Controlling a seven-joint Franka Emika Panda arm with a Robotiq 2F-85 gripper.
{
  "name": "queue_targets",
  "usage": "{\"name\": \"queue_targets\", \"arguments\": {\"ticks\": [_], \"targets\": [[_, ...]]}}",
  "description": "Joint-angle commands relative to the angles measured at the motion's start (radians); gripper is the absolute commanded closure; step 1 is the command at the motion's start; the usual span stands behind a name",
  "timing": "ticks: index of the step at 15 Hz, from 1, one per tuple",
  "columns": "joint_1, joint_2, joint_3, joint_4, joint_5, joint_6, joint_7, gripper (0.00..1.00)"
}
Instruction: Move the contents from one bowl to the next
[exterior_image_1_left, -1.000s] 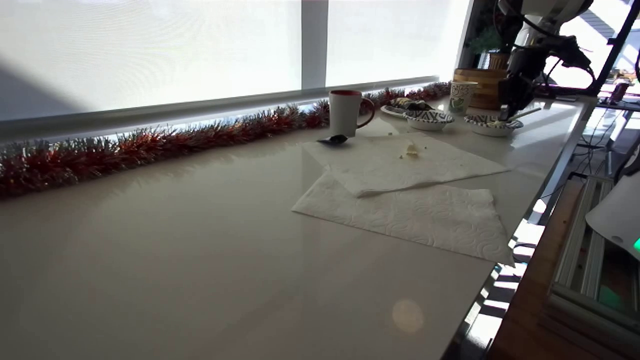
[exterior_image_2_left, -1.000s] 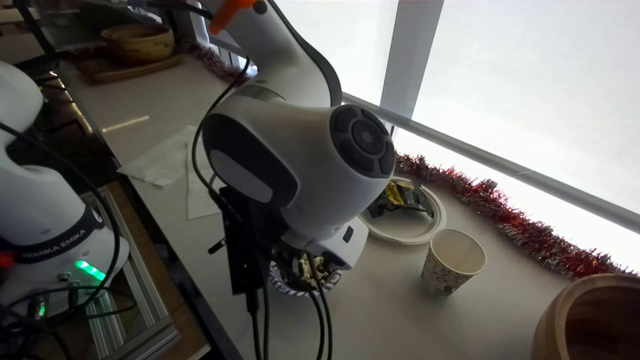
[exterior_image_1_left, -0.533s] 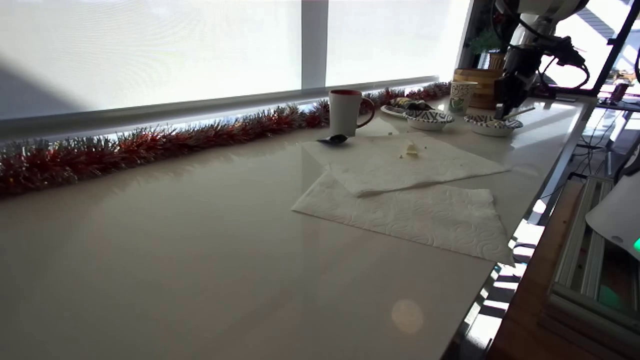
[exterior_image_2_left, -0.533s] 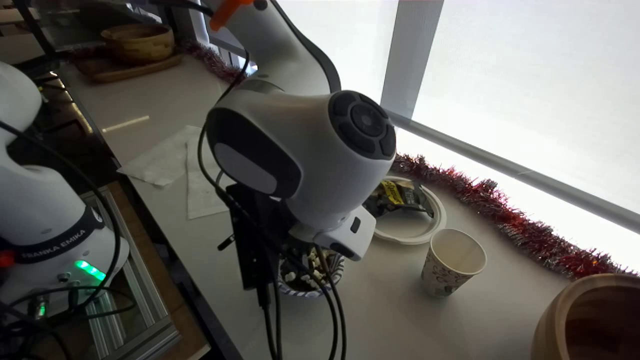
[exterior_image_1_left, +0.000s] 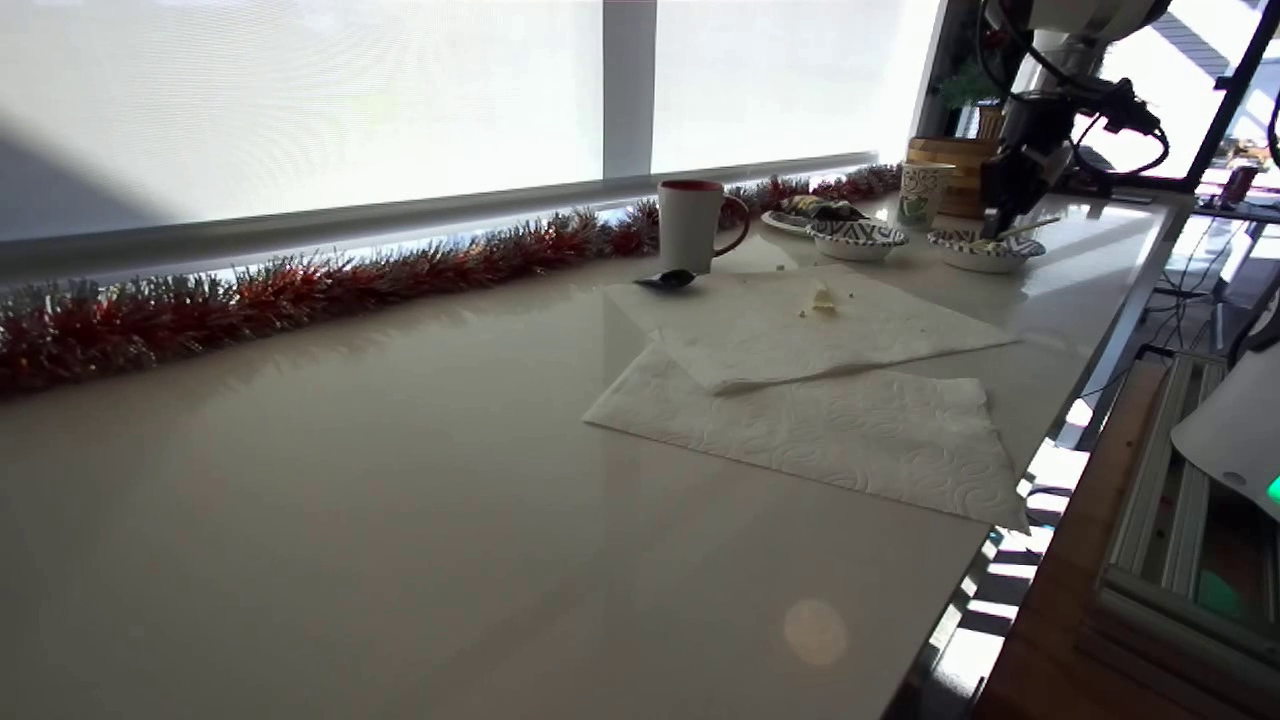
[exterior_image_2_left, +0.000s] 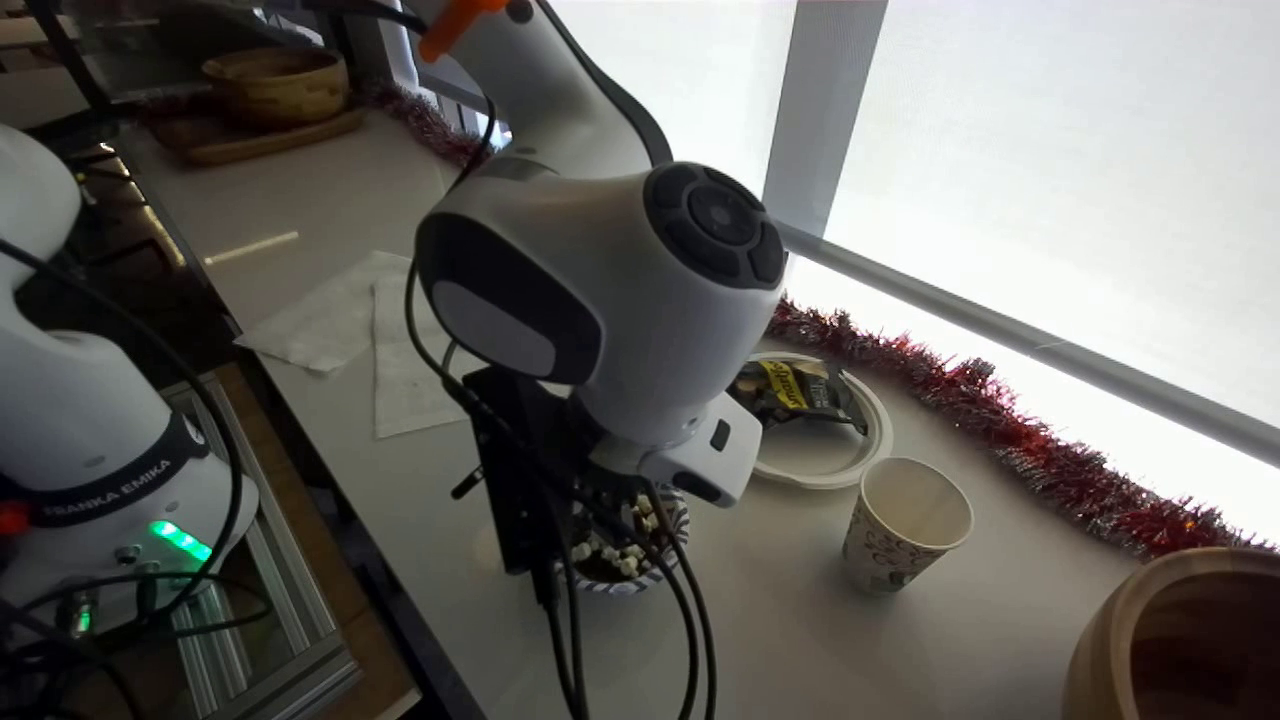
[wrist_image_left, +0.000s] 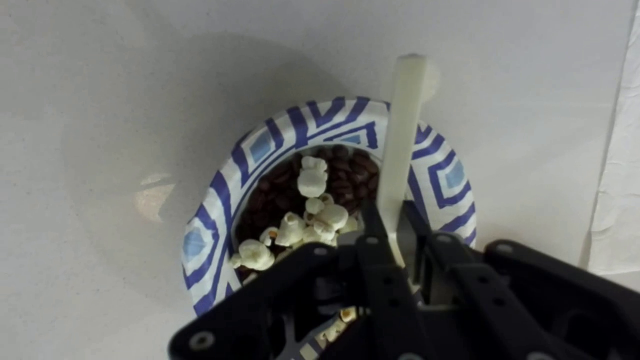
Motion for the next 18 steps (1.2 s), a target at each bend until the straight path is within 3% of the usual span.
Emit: {"name": "queue_targets", "arguments": {"ticks": [1, 12, 18], "targets": [[0.009, -0.036, -0.002, -0.037, -0.034, 0.051, 0.004, 0.97], [0.023, -0.073, 0.006, -0.114, -0.051, 0.241, -0.012, 0.97], [0.024, -0.131, 0.005, -0.188, -0.041, 0.329, -0.093, 0.97]]}}
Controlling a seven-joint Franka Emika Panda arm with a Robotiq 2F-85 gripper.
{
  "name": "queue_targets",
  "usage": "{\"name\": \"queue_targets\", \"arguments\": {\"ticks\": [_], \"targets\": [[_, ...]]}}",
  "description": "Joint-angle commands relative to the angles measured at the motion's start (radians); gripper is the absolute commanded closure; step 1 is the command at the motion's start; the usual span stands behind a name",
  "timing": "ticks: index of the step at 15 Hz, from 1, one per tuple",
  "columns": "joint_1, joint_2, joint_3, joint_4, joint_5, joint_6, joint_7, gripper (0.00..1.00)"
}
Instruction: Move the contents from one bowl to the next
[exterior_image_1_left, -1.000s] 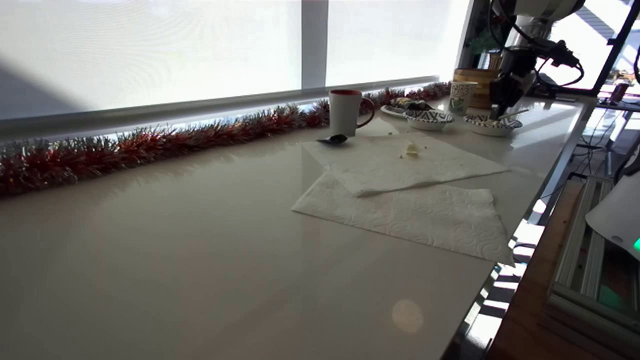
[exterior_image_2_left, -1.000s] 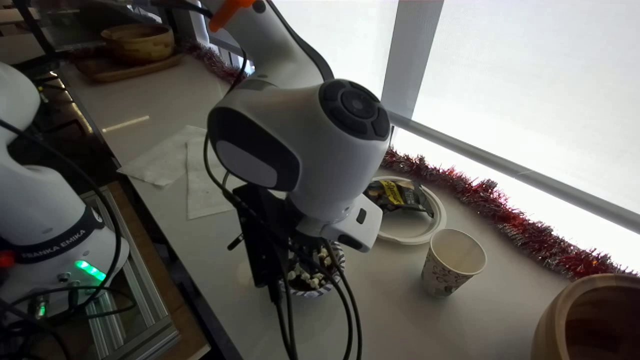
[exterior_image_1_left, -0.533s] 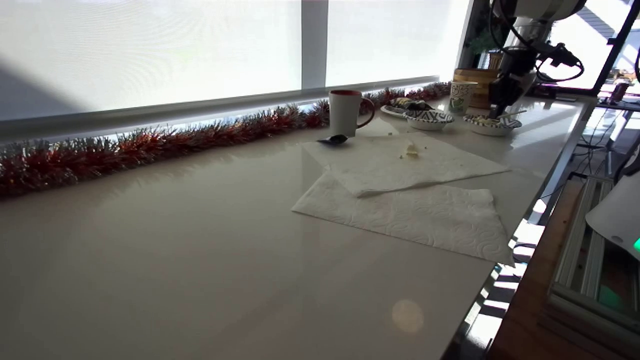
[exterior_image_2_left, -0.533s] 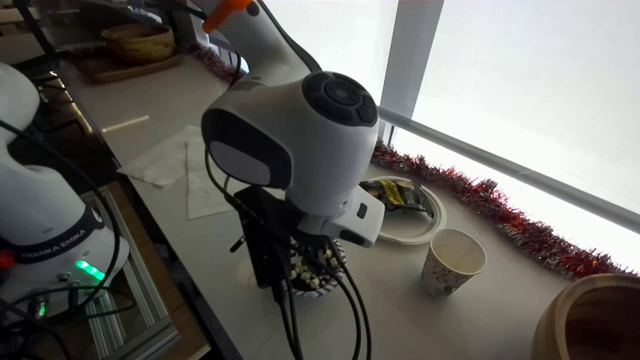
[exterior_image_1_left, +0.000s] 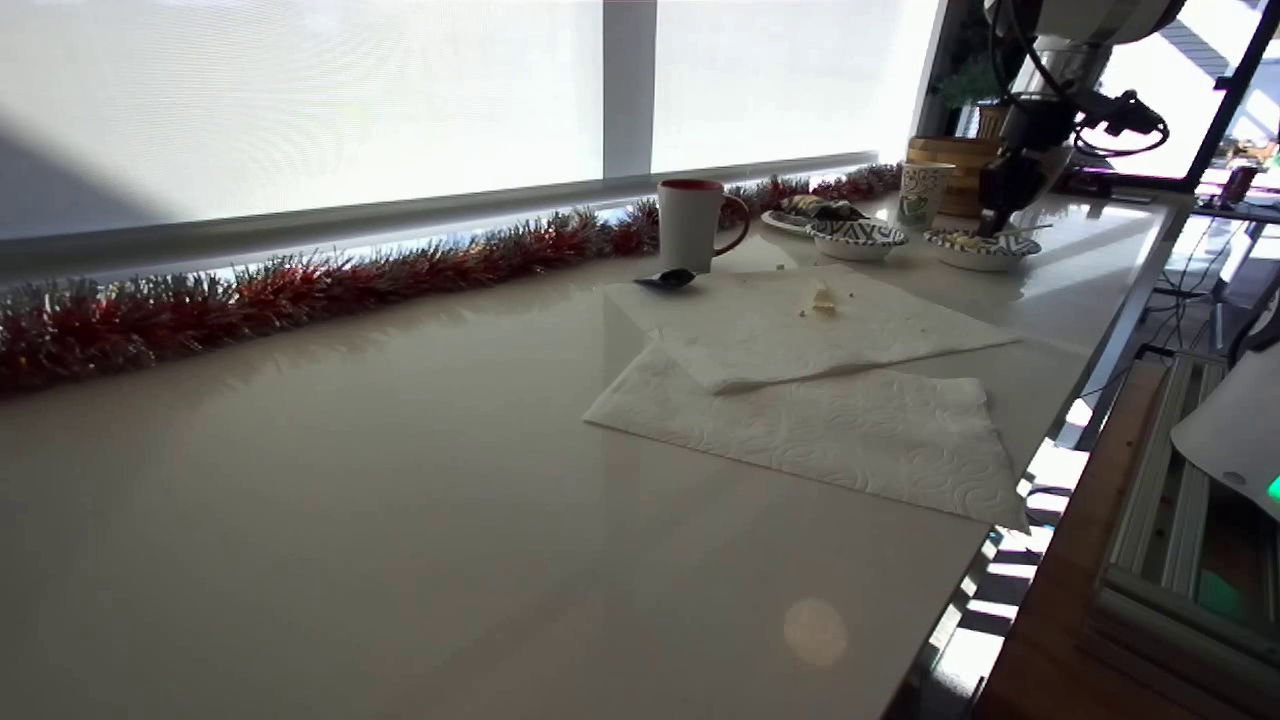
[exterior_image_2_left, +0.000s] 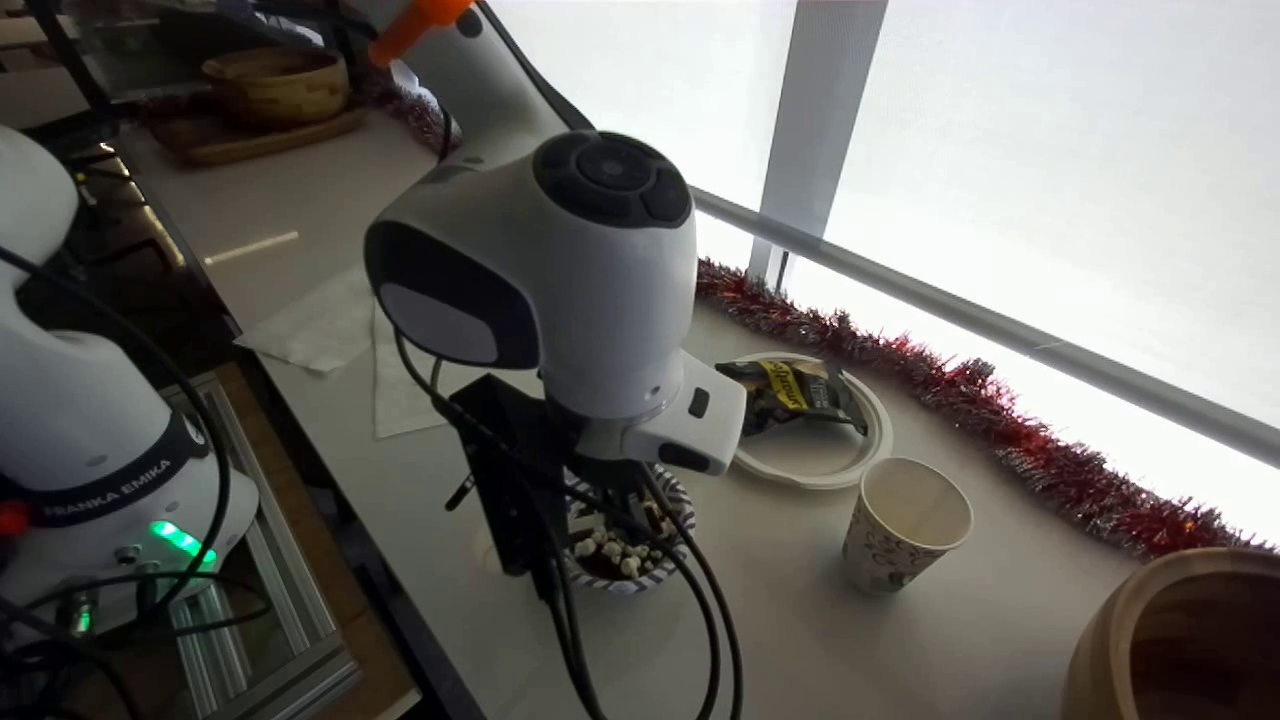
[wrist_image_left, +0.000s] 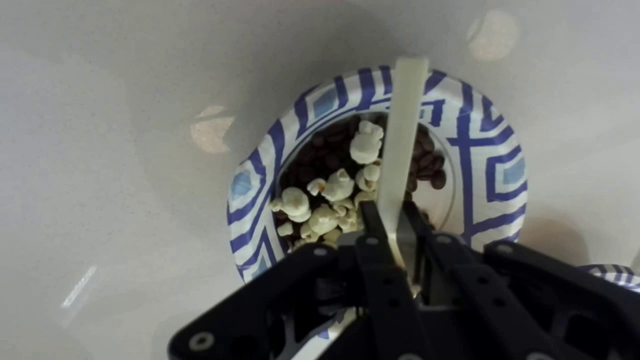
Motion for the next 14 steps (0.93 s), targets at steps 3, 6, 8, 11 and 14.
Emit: {"name": "queue_targets", "arguments": {"ticks": [3, 6, 8, 11, 14], "targets": [[0.006, -0.095, -0.01, -0.099, -0.018, 0.066, -0.095, 0.97], [0.012, -0.126, -0.016, -0.14, -0.025, 0.109, -0.151, 0.97], [0.015, -0.142, -0.022, -0.162, -0.031, 0.14, -0.171, 0.97], [0.012, -0.176, -0.039, -0.195, -0.062, 0.186, -0.192, 0.97], [-0.016, -0.231, -0.031, -0.243, -0.077, 0.239, -0.234, 0.97]]}}
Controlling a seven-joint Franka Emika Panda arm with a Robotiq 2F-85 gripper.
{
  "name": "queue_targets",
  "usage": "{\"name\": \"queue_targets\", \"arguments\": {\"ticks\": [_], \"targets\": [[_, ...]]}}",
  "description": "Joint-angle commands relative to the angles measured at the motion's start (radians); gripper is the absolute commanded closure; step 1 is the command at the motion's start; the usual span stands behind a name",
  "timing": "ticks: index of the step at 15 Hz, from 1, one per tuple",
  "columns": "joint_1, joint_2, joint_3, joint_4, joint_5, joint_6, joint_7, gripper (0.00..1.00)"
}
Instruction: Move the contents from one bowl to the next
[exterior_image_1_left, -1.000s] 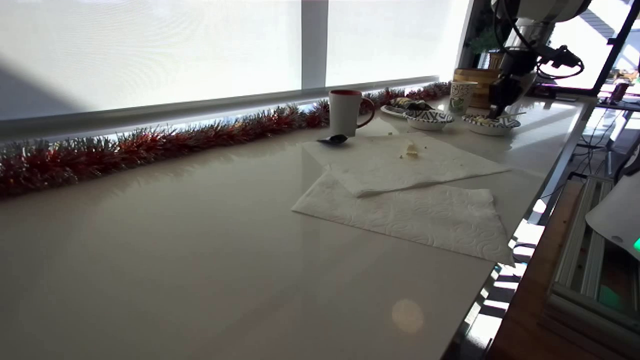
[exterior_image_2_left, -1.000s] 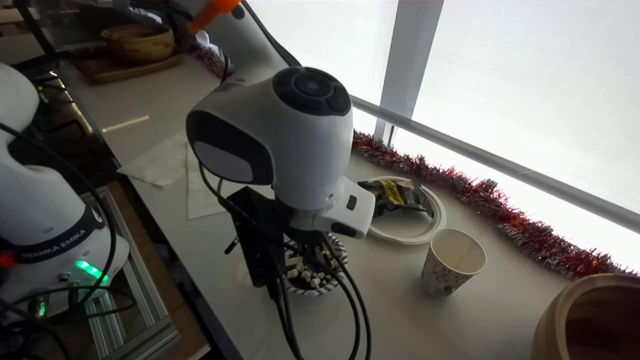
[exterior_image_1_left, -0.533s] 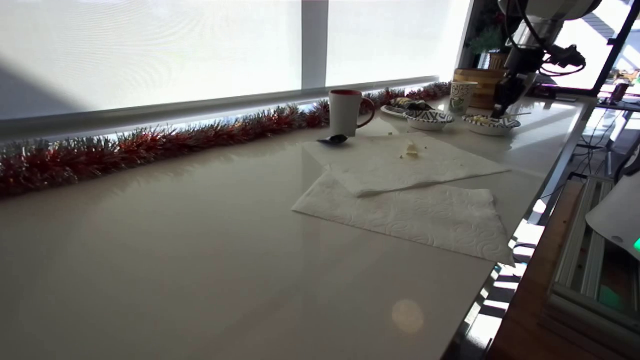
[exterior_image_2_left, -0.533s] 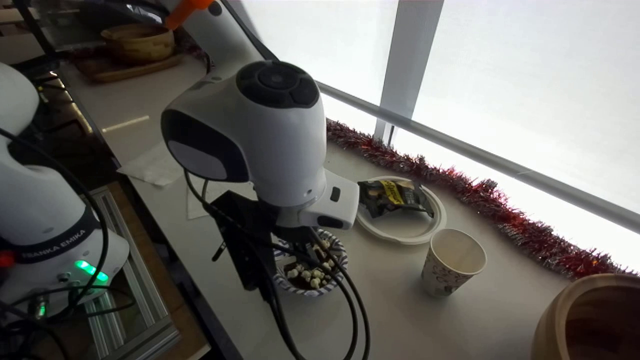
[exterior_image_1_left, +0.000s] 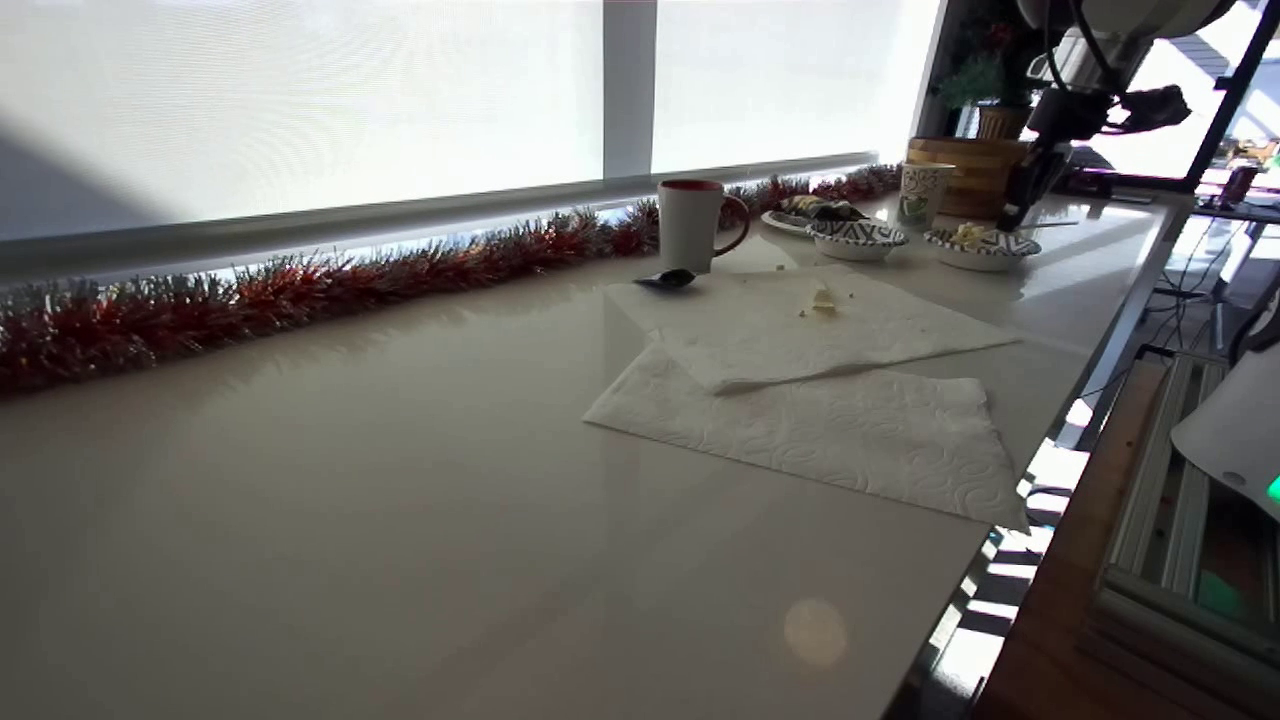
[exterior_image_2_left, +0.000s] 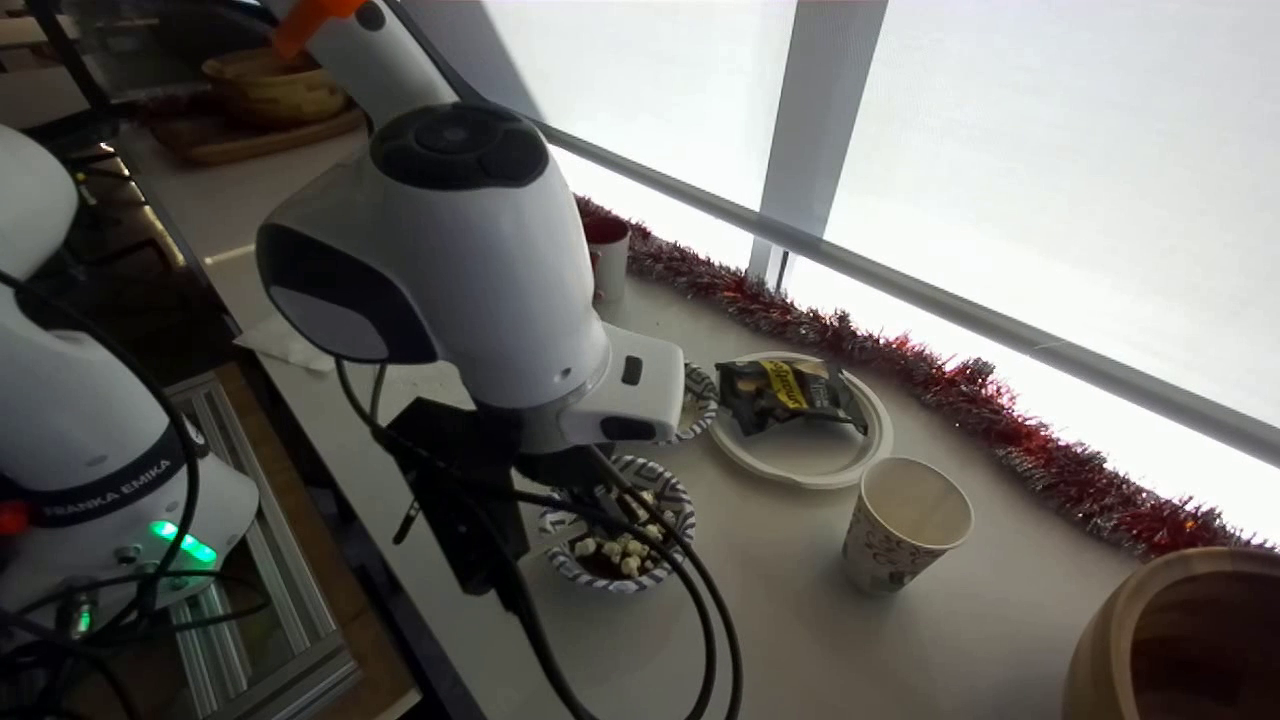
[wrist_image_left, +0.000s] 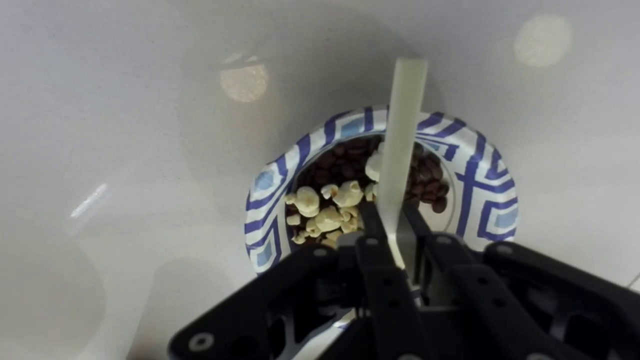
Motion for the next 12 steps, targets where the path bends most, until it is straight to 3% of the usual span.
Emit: {"name": "queue_targets", "arguments": {"ticks": [1, 5, 6, 9, 10, 12], "targets": [[-0.014, -0.123, -0.013, -0.09, -0.019, 0.053, -0.072, 0.97], [0.001, -0.228, -0.007, -0.129, -0.008, 0.052, -0.138, 0.97], [0.015, -0.214, -0.004, -0.079, 0.018, 0.025, -0.16, 0.97], [0.041, -0.264, 0.037, -0.074, -0.012, 0.002, -0.148, 0.97], [0.105, -0.283, -0.001, -0.082, -0.057, -0.002, -0.114, 0.97], [0.151, -0.289, 0.015, -0.075, -0.086, -0.026, -0.109, 0.97]]}}
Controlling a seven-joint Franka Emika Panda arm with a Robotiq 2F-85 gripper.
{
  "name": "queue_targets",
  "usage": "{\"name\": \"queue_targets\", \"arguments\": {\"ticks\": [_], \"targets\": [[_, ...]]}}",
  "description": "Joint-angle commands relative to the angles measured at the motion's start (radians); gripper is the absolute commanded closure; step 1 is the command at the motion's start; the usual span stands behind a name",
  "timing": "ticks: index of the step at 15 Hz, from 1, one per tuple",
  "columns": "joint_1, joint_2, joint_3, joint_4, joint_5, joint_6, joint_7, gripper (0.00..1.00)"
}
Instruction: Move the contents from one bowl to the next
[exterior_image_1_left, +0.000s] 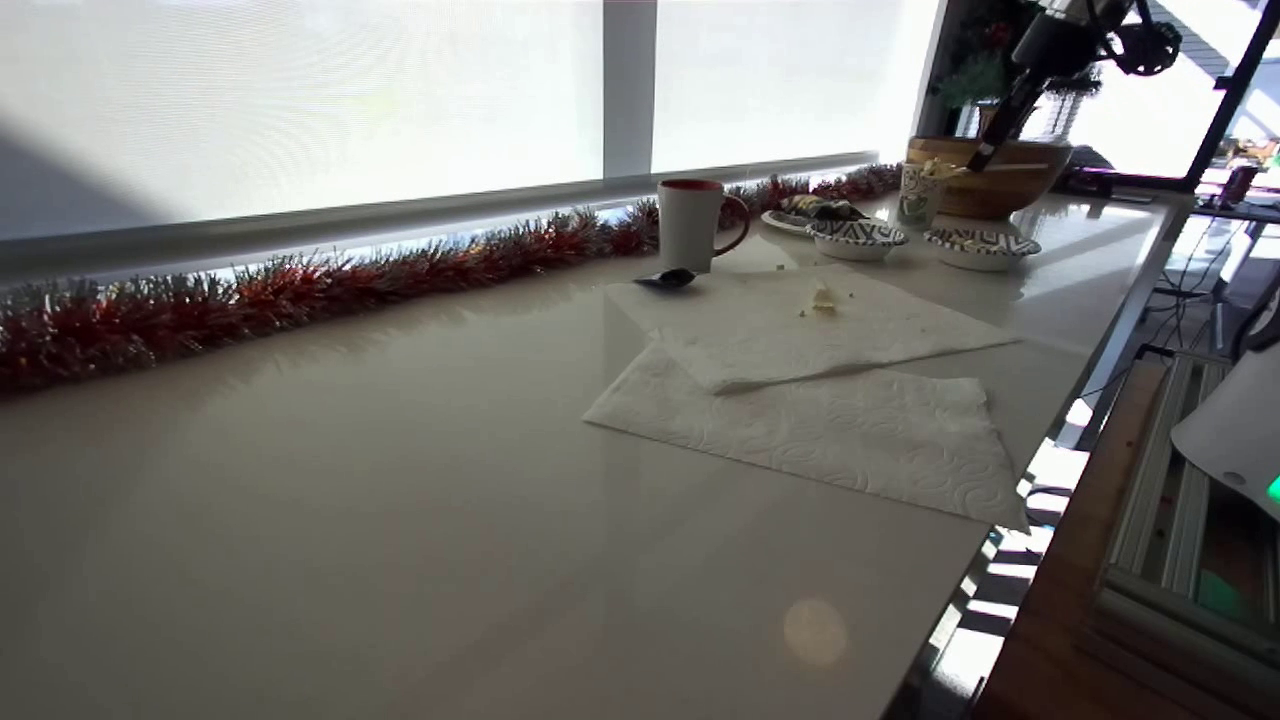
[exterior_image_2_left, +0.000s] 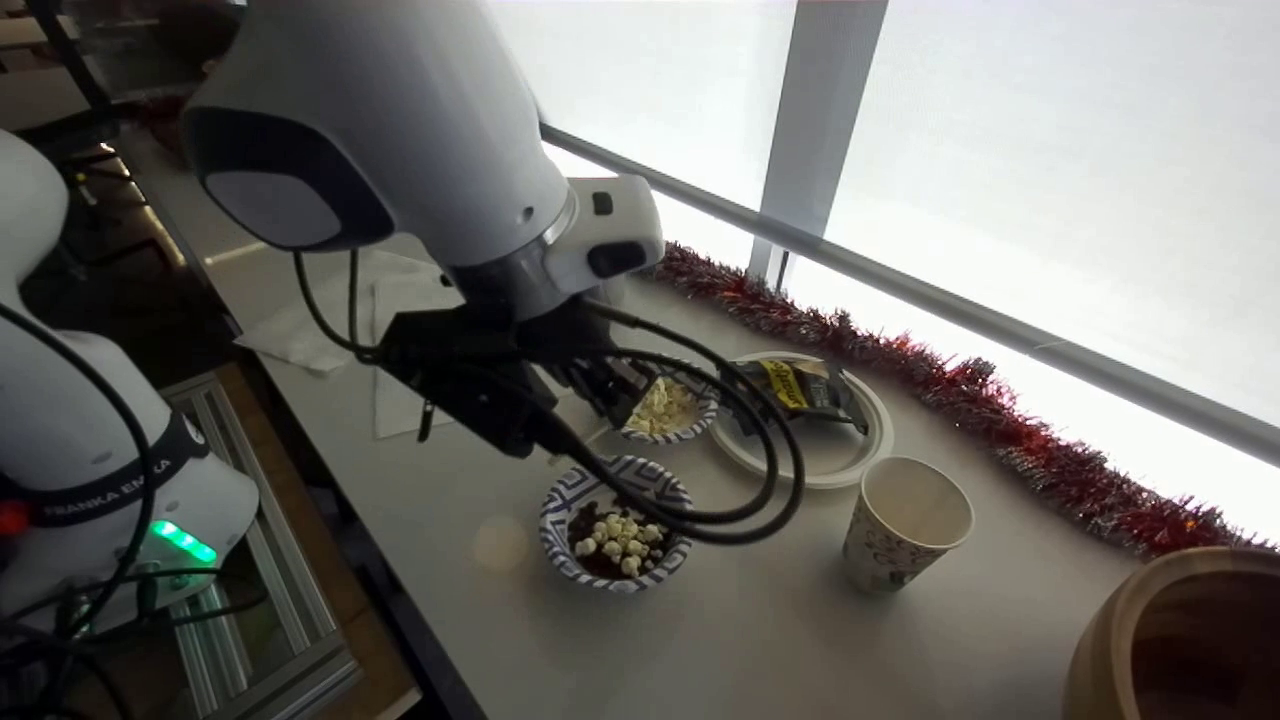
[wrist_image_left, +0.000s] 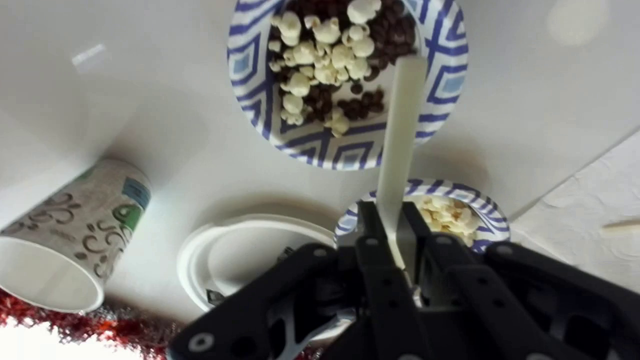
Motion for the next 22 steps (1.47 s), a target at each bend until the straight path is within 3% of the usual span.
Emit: {"name": "queue_targets", "arguments": {"ticks": [1, 6, 13, 19, 22], "targets": [[0.097, -0.042, -0.002, 0.0, -0.072, -0.057, 0.021, 0.97], [0.196, 0.025, 0.025, 0.057, -0.085, -0.107, 0.076, 0.97], [0.188, 0.099, 0.026, 0.136, -0.131, -0.209, 0.128, 0.97], [0.175, 0.182, 0.001, 0.266, -0.073, -0.447, 0.108, 0.97], [0.159, 0.225, -0.022, 0.345, 0.022, -0.587, 0.041, 0.97]]}}
